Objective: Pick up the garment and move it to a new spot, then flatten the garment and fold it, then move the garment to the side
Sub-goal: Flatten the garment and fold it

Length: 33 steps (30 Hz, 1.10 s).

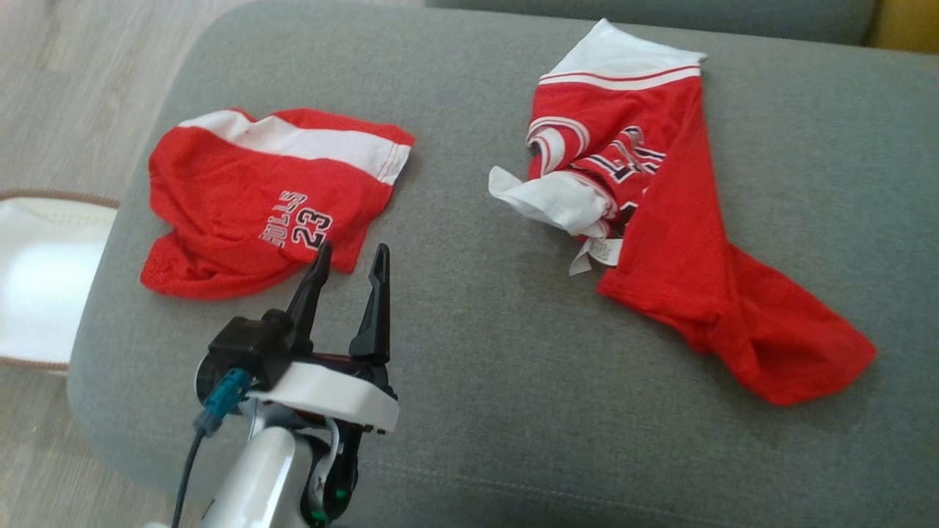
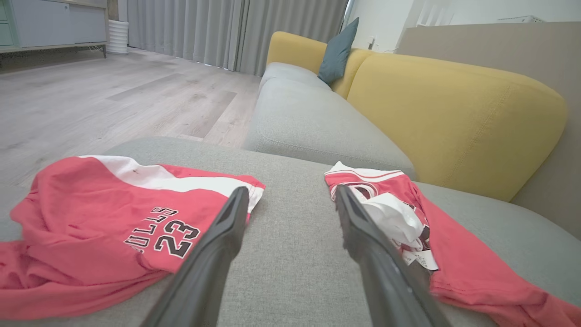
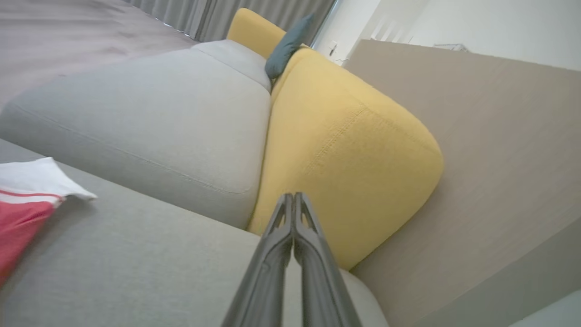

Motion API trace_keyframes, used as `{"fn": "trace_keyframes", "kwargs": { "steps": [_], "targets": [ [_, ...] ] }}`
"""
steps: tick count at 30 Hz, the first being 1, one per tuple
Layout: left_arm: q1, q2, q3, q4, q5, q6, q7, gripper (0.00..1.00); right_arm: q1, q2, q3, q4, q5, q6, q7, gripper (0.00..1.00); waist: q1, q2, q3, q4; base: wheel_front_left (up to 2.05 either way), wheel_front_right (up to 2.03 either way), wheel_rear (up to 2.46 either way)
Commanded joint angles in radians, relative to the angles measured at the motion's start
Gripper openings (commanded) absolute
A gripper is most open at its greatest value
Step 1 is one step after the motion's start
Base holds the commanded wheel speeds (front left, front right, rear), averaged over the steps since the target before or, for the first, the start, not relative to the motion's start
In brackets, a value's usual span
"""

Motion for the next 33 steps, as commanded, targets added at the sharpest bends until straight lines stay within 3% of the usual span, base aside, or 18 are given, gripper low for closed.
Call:
{"fn": "trace_keyframes", "kwargs": {
  "steps": [1, 2, 3, 10, 17, 25, 33],
  "targets": [
    [-0.049, 0.006, 0.031, -0.028, 0.007, -0.005, -0.012, 1.00, -0.065, -0.051, 0.001, 0.002, -0.039, -0.001, -0.012, 0.09, 0.0000, 0.0000, 0.019, 0.019, 0.00, 0.00, 0.00],
    [-0.052, 0.006, 0.031, -0.027, 0.007, -0.007, -0.012, 1.00, -0.084, -0.060, -0.006, 0.018, -0.068, -0.001, -0.020, 0.92, 0.0000, 0.0000, 0.023, 0.024, 0.00, 0.00, 0.00],
    [-0.054, 0.006, 0.030, -0.027, 0.007, -0.008, -0.012, 1.00, -0.101, -0.061, -0.016, 0.035, -0.091, -0.001, -0.025, 1.00, 0.0000, 0.0000, 0.026, 0.028, 0.00, 0.00, 0.00],
    [-0.060, 0.006, 0.035, -0.020, 0.006, -0.006, -0.012, 1.00, -0.167, 0.038, -0.059, 0.119, -0.139, -0.001, -0.103, 1.00, 0.0000, 0.0000, 0.024, 0.032, 0.00, 0.00, 0.00],
    [-0.051, 0.006, 0.051, -0.017, 0.009, 0.002, -0.012, 1.00, -0.090, 0.209, 0.038, 0.089, -0.077, -0.001, -0.217, 1.00, 0.0000, 0.0000, -0.013, -0.012, 0.00, 0.00, 0.00],
    [-0.030, 0.006, 0.066, -0.015, 0.014, 0.005, -0.012, 1.00, 0.011, 0.326, 0.106, 0.012, 0.032, -0.001, -0.295, 1.00, 0.0000, 0.0000, -0.077, -0.050, 0.00, 0.00, 0.00],
    [0.016, 0.006, 0.054, -0.016, 0.018, -0.007, -0.012, 1.00, 0.242, 0.416, 0.168, -0.186, 0.157, -0.001, -0.339, 1.00, 0.0000, 0.0000, -0.149, -0.067, 0.00, 0.00, 0.00]
  ]
}}
